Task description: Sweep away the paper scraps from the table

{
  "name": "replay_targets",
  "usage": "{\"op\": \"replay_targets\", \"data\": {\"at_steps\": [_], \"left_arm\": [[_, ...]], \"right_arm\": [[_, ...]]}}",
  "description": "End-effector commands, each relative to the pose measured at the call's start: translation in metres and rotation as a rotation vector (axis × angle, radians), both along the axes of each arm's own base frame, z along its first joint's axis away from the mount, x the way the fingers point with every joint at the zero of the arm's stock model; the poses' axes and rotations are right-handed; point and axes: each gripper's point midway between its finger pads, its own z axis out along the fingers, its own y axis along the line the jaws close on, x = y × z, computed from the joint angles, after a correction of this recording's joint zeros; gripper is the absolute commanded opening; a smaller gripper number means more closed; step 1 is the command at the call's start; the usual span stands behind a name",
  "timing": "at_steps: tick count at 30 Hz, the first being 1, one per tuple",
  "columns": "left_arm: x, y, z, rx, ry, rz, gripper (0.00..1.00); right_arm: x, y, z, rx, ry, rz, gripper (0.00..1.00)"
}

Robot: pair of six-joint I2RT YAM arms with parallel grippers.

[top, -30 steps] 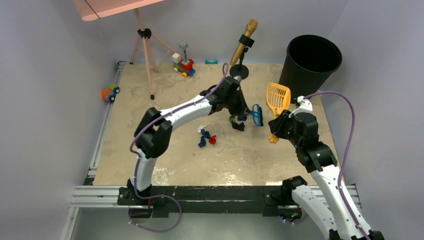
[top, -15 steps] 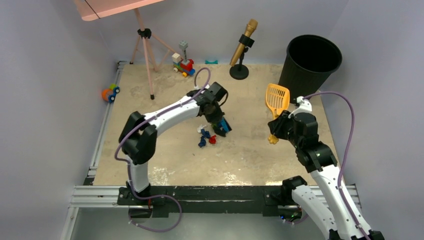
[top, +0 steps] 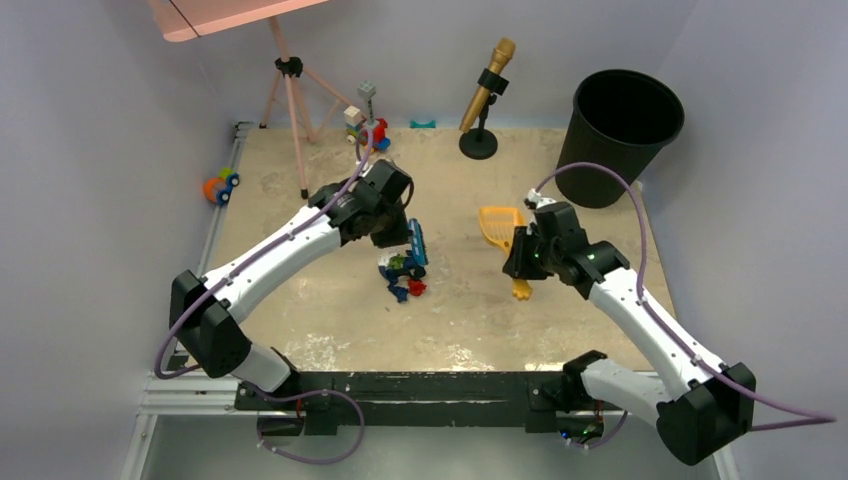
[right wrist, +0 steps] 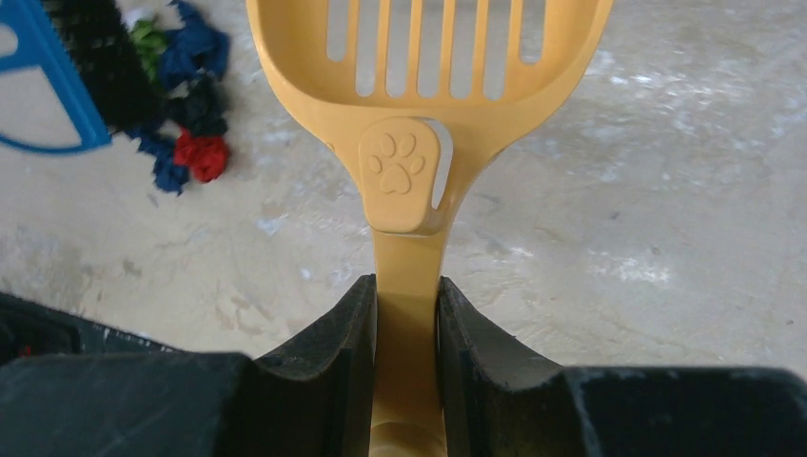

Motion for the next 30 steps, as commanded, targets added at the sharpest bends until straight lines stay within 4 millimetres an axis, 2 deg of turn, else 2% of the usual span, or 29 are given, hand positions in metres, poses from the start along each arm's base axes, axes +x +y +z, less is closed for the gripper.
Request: {"op": "replay_targets", "data": {"at_steps": [1, 5, 7, 9, 11, 13, 16, 20, 23, 27, 30], "left_arm": [[0.022, 0.036, 0.033, 0.158, -0.146, -0.080, 0.00], [0.046, 0.087, 0.033, 0.429, -0.161, -0.121, 0.00], [0.059, 0.106, 0.028, 0.583, -0.148, -0.150, 0.00], [0.070, 0.116, 0.022, 0.715, -0.131, -0.198, 0.00], [0.080, 0.118, 0.012, 0.810, -0.093, -0.280, 0.00], [0.088, 0.114, -0.001, 0.862, -0.048, -0.379, 0.00], [0.095, 0.107, -0.016, 0.893, 0.010, -0.480, 0.00], [0.094, 0.081, -0.037, 0.797, 0.052, -0.617, 0.00], [0.084, 0.056, -0.050, 0.697, 0.071, -0.726, 0.00], [0.069, 0.038, -0.060, 0.635, 0.109, -0.791, 0.00], [0.047, 0.020, -0.064, 0.522, 0.154, -0.860, 0.00]], "right_arm": [[-0.017, 0.034, 0.022, -0.021, -0.003, 0.171, 0.00], [-0.052, 0.054, 0.011, -0.097, 0.086, 0.295, 0.00], [-0.070, 0.060, 0.005, -0.128, 0.133, 0.355, 0.00], [-0.088, 0.063, -0.003, -0.167, 0.181, 0.412, 0.00], [-0.104, 0.064, -0.009, -0.192, 0.222, 0.467, 0.00], [-0.117, 0.070, -0.012, -0.181, 0.245, 0.515, 0.00], [-0.123, 0.072, -0.018, -0.194, 0.266, 0.529, 0.00], [-0.122, 0.077, -0.032, -0.225, 0.294, 0.539, 0.00], [-0.122, 0.088, -0.045, -0.244, 0.308, 0.563, 0.00], [-0.114, 0.101, -0.060, -0.274, 0.318, 0.579, 0.00], [-0.105, 0.116, -0.063, -0.260, 0.299, 0.591, 0.00]]}}
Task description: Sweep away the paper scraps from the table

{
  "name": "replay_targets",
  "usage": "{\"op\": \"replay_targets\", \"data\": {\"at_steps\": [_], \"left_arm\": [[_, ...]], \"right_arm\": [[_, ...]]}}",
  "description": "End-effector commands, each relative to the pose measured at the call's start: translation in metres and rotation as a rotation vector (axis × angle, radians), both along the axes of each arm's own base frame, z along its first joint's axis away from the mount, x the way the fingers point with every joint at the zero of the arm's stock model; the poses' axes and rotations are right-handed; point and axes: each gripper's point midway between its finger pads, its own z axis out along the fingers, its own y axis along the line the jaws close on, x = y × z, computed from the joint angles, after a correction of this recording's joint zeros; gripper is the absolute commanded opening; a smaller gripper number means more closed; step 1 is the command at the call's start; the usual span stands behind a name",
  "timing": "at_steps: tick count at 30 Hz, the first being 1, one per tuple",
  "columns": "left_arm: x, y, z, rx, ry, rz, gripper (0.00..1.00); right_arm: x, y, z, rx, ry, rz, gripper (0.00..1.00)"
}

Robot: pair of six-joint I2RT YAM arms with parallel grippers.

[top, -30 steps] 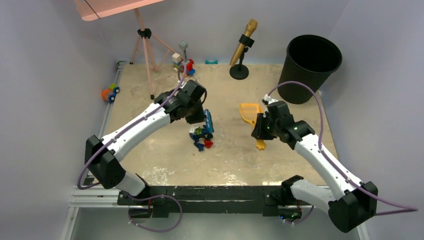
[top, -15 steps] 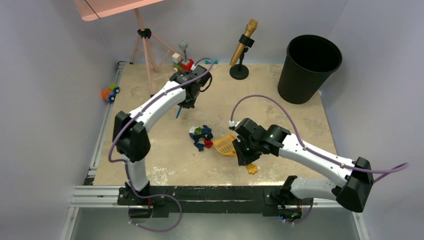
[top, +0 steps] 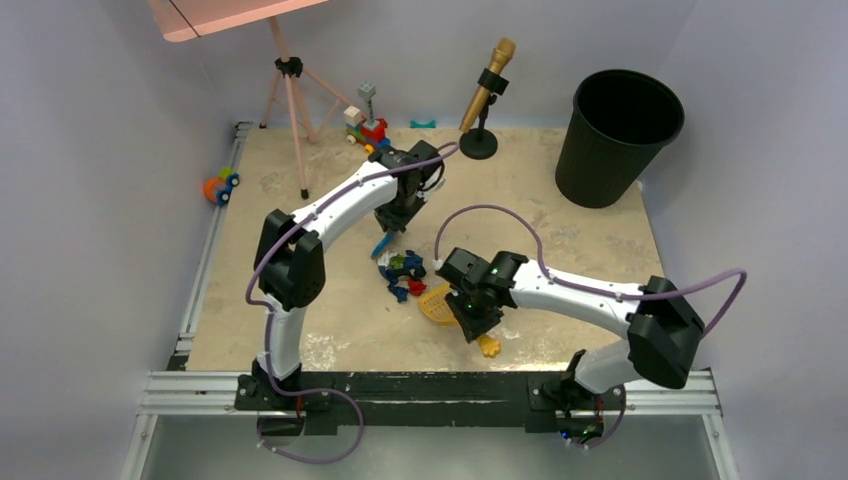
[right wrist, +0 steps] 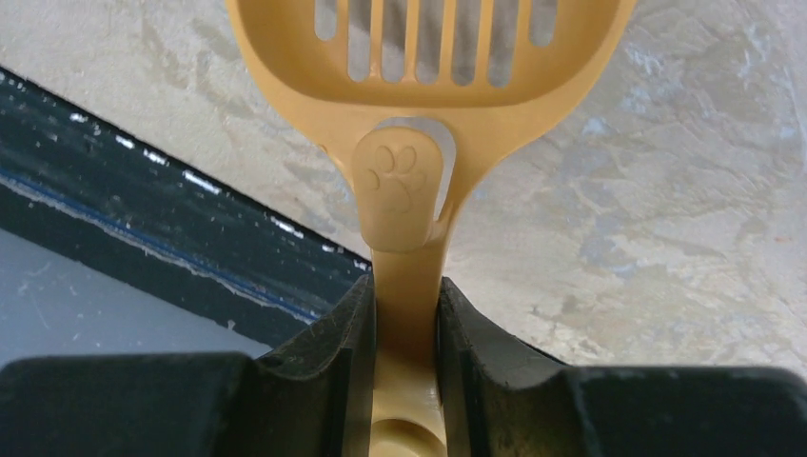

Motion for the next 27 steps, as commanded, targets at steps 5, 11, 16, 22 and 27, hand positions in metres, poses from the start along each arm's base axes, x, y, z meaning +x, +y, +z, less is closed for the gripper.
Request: {"op": "replay_targets", "data": {"at_steps": [5, 11, 16, 22, 27], "left_arm": [[-0.071, -0.067, 0.009, -0.313, 0.292, -0.160, 0.00], [-0.094, -0.080, 0.033, -0.435, 0.329, -0.155, 0.00], [-0.089, -0.078, 0.059, -0.468, 0.237, -0.164, 0.00], [-0.076, -0.062, 0.083, -0.421, 0.119, -0.103, 0.00], [-0.065, -0.040, 0.106, -0.393, 0.008, -0.008, 0.00]], "right_arm": [[0.037, 0.051, -0.001, 0.086, -0.086, 0.020, 0.00], [0.054, 0.064, -0.006, 0.096, -0.132, -0.013, 0.00], [0.062, 0.060, 0.003, 0.129, -0.206, -0.055, 0.00], [0.069, 0.048, 0.014, 0.165, -0.311, -0.096, 0.00], [0.072, 0.040, 0.026, 0.226, -0.384, -0.117, 0.00]]}}
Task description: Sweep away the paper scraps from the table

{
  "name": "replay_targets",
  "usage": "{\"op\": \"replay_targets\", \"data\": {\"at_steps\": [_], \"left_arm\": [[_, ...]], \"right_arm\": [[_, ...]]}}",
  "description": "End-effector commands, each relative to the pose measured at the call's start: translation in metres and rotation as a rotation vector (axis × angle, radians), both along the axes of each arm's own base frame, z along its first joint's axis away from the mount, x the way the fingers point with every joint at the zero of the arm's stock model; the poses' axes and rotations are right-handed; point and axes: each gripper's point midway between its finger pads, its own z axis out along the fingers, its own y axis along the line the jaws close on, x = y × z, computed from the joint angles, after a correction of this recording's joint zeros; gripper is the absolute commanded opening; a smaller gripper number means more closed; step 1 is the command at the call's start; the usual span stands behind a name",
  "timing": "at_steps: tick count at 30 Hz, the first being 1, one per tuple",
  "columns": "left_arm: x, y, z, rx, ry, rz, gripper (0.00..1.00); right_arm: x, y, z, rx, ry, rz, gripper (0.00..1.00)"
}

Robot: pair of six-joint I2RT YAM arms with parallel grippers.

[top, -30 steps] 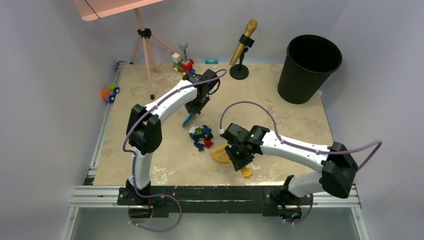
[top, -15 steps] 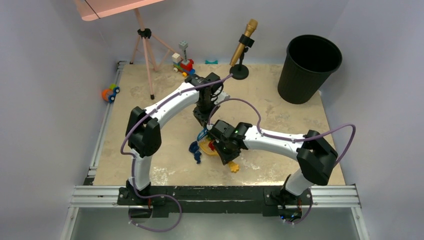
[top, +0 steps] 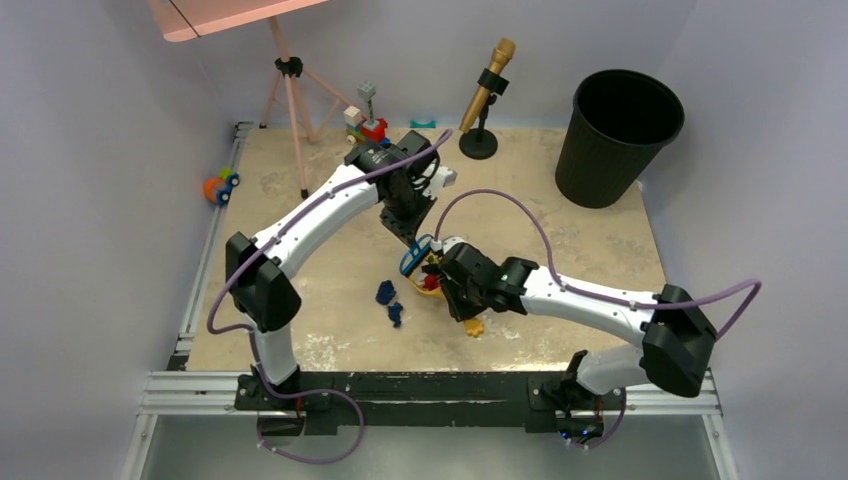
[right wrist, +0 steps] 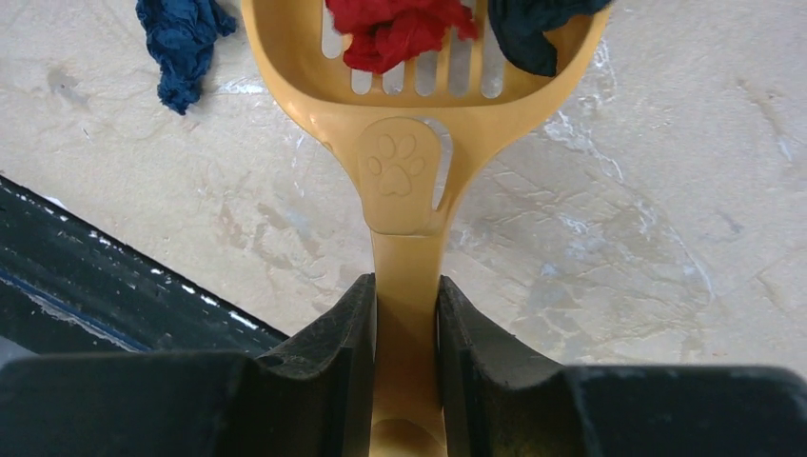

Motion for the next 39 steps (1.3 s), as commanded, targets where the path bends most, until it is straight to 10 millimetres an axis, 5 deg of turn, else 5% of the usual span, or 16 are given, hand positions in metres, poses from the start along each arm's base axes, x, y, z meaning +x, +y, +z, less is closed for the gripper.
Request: {"op": "replay_targets", "data": {"at_steps": [1, 12, 22, 31, 39], "left_arm": [[0.009, 0.022, 0.047, -0.021, -0.133, 0.132, 0.00], [0.006, 0.076, 0.103, -0.104, -0.322, 0.341, 0.00], [-0.007, 0.118, 0.084, 0.014, -0.376, 0.376, 0.00], [-0.010, 0.144, 0.079, 0.051, -0.489, 0.419, 0.00], [-0.013, 0.153, 0.052, 0.093, -0.499, 0.420, 0.00]], "right_arm": [[0.017, 0.000, 0.022, 0.093, -0.125, -0.058, 0.00], [0.026, -0.021, 0.082, 0.198, -0.297, -0.130, 0.00], [0.051, -0.046, 0.176, 0.180, -0.422, -0.201, 0.00], [0.116, -0.115, 0.271, 0.191, -0.498, -0.408, 0.00], [0.187, -0.177, 0.314, 0.217, -0.505, -0.603, 0.00]]}}
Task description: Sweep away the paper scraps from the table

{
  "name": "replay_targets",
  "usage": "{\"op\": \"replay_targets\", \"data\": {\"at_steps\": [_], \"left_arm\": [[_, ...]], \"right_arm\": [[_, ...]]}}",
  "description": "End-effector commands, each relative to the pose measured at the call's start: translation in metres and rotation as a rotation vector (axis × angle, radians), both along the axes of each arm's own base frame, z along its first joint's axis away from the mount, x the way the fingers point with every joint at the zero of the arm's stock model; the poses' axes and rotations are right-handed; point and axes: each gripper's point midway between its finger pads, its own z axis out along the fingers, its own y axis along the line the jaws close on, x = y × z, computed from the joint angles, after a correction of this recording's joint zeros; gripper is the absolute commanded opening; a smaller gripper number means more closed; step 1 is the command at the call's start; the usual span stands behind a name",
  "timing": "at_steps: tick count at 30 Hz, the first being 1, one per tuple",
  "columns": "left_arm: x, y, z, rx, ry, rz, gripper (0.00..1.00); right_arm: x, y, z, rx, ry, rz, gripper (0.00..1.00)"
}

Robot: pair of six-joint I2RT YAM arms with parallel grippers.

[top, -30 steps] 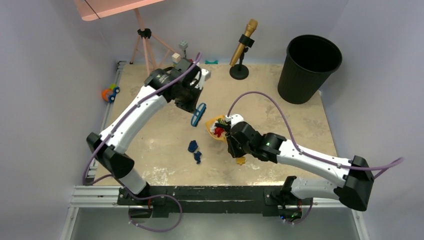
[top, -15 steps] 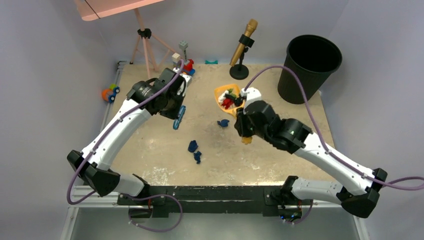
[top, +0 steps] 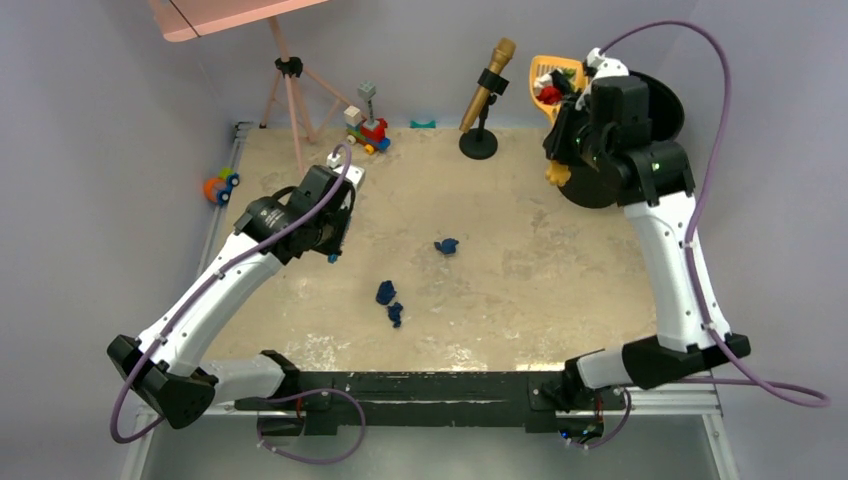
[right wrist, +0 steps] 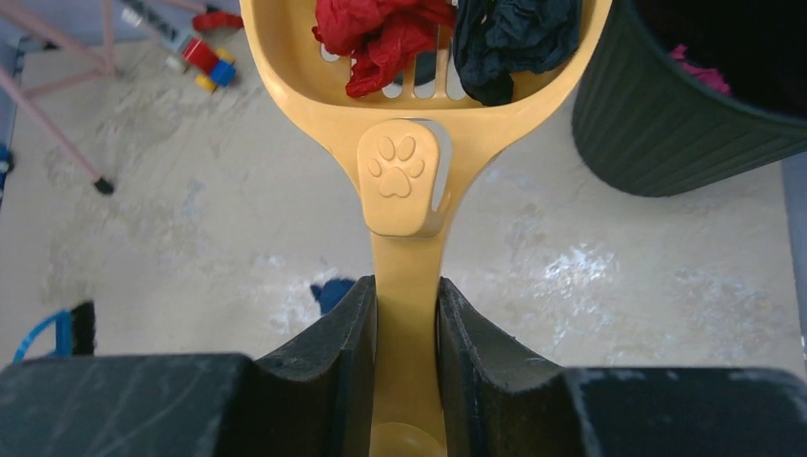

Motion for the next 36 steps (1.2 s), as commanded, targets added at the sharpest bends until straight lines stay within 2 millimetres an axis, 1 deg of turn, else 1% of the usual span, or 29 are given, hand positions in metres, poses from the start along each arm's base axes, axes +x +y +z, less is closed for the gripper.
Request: {"op": "replay_targets", "data": {"at_steps": [1, 2, 5, 8, 12, 16, 18, 19, 20, 22, 27, 34, 36], "left_arm": [[0.012, 0.004, -0.009, 0.023, -0.051, 0.019, 0.00], [0.011, 0.005, -0.016, 0.029, -0.046, 0.018, 0.00], [0.014, 0.005, -0.026, 0.028, -0.068, 0.019, 0.00], [0.014, 0.005, -0.028, 0.032, -0.065, 0.018, 0.00], [0.014, 0.007, -0.029, 0.037, -0.072, 0.019, 0.00], [0.014, 0.006, -0.031, 0.035, -0.066, 0.012, 0.00], [0.013, 0.005, -0.032, 0.034, -0.062, 0.009, 0.00], [0.013, 0.005, -0.032, 0.034, -0.060, 0.007, 0.00], [0.013, 0.004, -0.032, 0.033, -0.060, 0.005, 0.00], [0.014, 0.004, -0.032, 0.034, -0.060, 0.004, 0.00], [0.014, 0.004, -0.034, 0.038, -0.054, 0.002, 0.00], [0.015, 0.004, -0.033, 0.041, -0.055, -0.001, 0.00], [0.015, 0.003, -0.034, 0.040, -0.053, -0.003, 0.00]], "right_arm": [[0.033, -0.030, 0.007, 0.037, 0.035, -0.042, 0.00], [0.043, -0.037, 0.005, 0.062, 0.042, -0.057, 0.00], [0.070, -0.057, 0.001, 0.156, 0.043, -0.092, 0.00], [0.090, -0.077, 0.006, 0.297, 0.019, -0.093, 0.00], [0.112, -0.104, 0.017, 0.530, -0.039, -0.084, 0.00], [0.124, -0.118, 0.019, 0.844, -0.081, 0.022, 0.00], [0.125, -0.123, 0.017, 1.005, -0.093, 0.066, 0.00], [0.124, -0.125, 0.018, 1.056, -0.113, 0.091, 0.00], [0.122, -0.123, 0.015, 1.108, -0.106, 0.108, 0.00], [0.120, -0.123, 0.009, 1.164, -0.104, 0.120, 0.00], [0.113, -0.120, 0.005, 1.241, -0.112, 0.141, 0.00], [0.103, -0.115, 0.027, 1.290, -0.144, 0.220, 0.00], [0.101, -0.115, 0.029, 1.298, -0.153, 0.224, 0.00]]}}
